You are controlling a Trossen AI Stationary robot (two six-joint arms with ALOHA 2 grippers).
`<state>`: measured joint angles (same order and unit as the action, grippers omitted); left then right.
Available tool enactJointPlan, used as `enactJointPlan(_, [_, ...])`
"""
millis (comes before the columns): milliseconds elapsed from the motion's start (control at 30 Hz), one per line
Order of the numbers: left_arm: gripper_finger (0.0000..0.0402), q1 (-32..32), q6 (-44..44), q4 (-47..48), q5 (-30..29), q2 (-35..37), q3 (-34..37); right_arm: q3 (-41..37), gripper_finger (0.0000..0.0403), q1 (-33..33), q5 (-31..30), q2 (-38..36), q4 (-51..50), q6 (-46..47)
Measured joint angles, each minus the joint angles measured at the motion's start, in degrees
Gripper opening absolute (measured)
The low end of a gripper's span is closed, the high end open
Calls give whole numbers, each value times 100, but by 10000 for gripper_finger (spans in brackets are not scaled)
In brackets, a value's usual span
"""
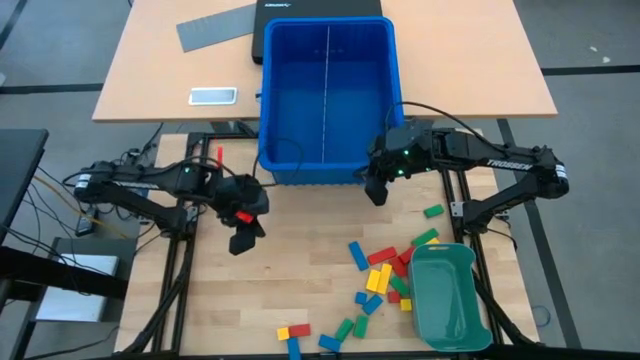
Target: Sort Items/Unsort Items
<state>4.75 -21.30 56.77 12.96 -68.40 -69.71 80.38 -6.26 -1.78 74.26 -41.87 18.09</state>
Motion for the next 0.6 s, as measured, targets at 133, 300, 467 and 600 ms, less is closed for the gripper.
enactJointPlan(133, [5, 383, -570, -5, -364, 0, 0, 0, 20, 210, -2, 0, 4, -7])
enactJointPlan(300, [5, 967, -1503, -118, -1124, -52, 0, 0, 23, 553, 0, 0, -23, -226])
enactJointPlan(467, [5, 1454, -2611, -865, -1669, -152, 111, -2, 24, 904, 259, 0, -51, -477])
enactJointPlan(600, [5, 1804, -3198, -1282, -2054, -338, 148, -2, 25, 1118, 315, 0, -46, -518])
